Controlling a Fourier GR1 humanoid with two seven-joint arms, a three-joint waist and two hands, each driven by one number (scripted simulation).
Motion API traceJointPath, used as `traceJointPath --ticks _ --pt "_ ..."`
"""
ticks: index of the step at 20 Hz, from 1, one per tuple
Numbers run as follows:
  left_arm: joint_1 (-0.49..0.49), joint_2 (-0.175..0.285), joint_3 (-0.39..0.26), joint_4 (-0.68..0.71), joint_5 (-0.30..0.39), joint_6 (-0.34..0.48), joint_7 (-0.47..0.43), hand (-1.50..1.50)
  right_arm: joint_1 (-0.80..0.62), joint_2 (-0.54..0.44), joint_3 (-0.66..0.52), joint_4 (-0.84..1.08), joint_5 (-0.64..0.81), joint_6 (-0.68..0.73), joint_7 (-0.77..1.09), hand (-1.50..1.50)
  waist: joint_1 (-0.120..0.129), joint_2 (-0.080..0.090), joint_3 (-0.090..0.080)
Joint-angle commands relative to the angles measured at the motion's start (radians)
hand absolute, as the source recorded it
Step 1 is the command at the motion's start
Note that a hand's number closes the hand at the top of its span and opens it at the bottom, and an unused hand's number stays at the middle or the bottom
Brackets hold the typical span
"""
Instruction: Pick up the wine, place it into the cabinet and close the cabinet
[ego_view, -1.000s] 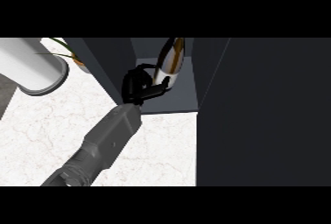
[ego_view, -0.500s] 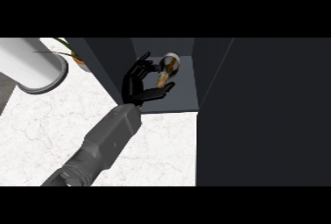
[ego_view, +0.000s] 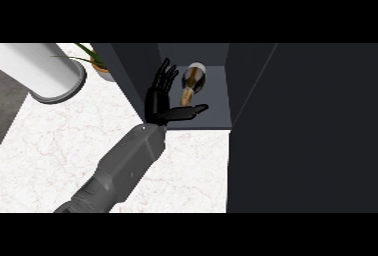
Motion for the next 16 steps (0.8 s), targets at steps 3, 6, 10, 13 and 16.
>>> traceJointPath --ticks 3,6,10,13,16 --pt "0.138 0.064 -0.042 -0.233 -0.060 0.070 0.011 -1.50 -0.053 -0.011 -0.015 0.002 -0.006 -0.033 0.047 -1.50 0.043 -0.021 0.010" --pt "0.275 0.112 -0.122 -0.415 -0.097 0.069 0.073 -1.50 -0.006 -0.003 0.006 -0.061 -0.003 -0.036 0.071 -1.50 0.054 -0.027 0.010" --pt "0.375 0.186 -0.196 -0.712 -0.135 0.132 0.193 -1.50 -0.021 -0.009 -0.024 -0.029 -0.020 -0.033 0.052 -1.50 0.046 -0.023 0.010" --pt "0.429 0.234 -0.247 -0.940 -0.168 0.238 0.285 -1.50 0.012 -0.003 -0.003 -0.039 -0.007 -0.013 0.033 -1.50 0.042 -0.023 0.011" --pt "0.515 0.281 -0.225 -1.084 -0.208 0.268 0.313 -1.50 -0.008 -0.007 -0.019 -0.016 -0.023 -0.001 0.005 -1.50 0.024 -0.015 0.010"
